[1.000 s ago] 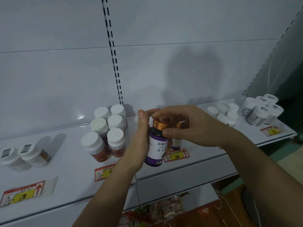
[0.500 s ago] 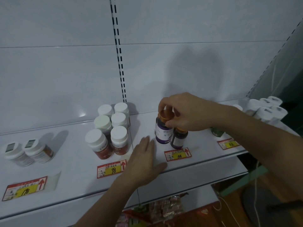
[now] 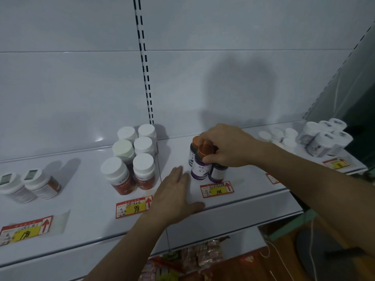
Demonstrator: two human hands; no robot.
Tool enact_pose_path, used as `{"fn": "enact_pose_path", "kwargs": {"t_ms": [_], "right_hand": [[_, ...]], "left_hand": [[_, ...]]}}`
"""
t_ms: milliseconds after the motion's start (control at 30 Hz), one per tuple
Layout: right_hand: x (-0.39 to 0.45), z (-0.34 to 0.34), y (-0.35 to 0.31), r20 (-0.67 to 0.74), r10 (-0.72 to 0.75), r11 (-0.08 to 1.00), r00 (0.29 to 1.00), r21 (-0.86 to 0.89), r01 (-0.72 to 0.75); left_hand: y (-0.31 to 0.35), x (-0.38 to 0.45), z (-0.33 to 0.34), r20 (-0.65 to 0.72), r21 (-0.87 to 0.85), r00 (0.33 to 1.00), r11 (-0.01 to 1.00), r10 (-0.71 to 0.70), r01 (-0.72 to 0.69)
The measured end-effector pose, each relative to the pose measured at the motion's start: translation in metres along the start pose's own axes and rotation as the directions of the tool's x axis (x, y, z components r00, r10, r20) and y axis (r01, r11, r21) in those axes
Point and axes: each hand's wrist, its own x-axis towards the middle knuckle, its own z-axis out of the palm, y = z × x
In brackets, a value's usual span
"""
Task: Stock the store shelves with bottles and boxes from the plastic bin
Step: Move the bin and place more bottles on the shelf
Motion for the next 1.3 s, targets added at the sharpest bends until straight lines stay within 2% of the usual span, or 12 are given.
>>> {"fn": "enact_pose_path", "kwargs": {"t_ms": [400,700,800,900,967,1067,1200,1300], "right_hand": [[0.006,0.009,-0.005,0.010,-0.019,0.997,1.000,-0.081,0.020],[0.001,0.010,-0.006,0.014,0.012,0.999,1.000,-0.045,-0.012],[-0.009,0.005,-0.008,-0.098,0.060,0.997,0.993,0.049,-0.056],[-0.027,0.005,-0.013,-0.286,0.138,0.959,0.948,0.279,-0.055],[-0.041,0.013,-0.022,-0.371,0.195,0.905,0.908,0.425,-0.020],[-0.050,0.027,-0.044,-0.455,0.218,0.818,0.863,0.568,0.093],[-0.045,0.046,-0.096,-0.420,0.146,0.708,0.895,0.677,0.202],[-0.026,0.051,-0.150,-0.404,0.049,0.625,0.914,0.726,0.287]], "left_hand": [[-0.004,0.001,0.003,-0.027,-0.037,0.999,0.998,-0.043,0.042],[-0.005,0.001,0.003,-0.053,-0.033,0.998,0.999,-0.020,0.019],[-0.001,-0.002,-0.003,-0.062,-0.043,0.998,0.999,-0.002,-0.001],[0.005,-0.014,-0.014,-0.163,-0.100,0.987,0.995,-0.005,-0.012],[0.011,-0.031,-0.024,-0.274,-0.119,0.961,0.993,-0.024,-0.009],[0.016,-0.066,-0.048,-0.483,-0.182,0.869,0.983,-0.105,0.017],[-0.008,-0.124,-0.078,-0.628,-0.190,0.757,0.979,-0.180,0.075],[-0.051,-0.172,-0.098,-0.660,-0.221,0.682,0.949,-0.316,0.226]]}}
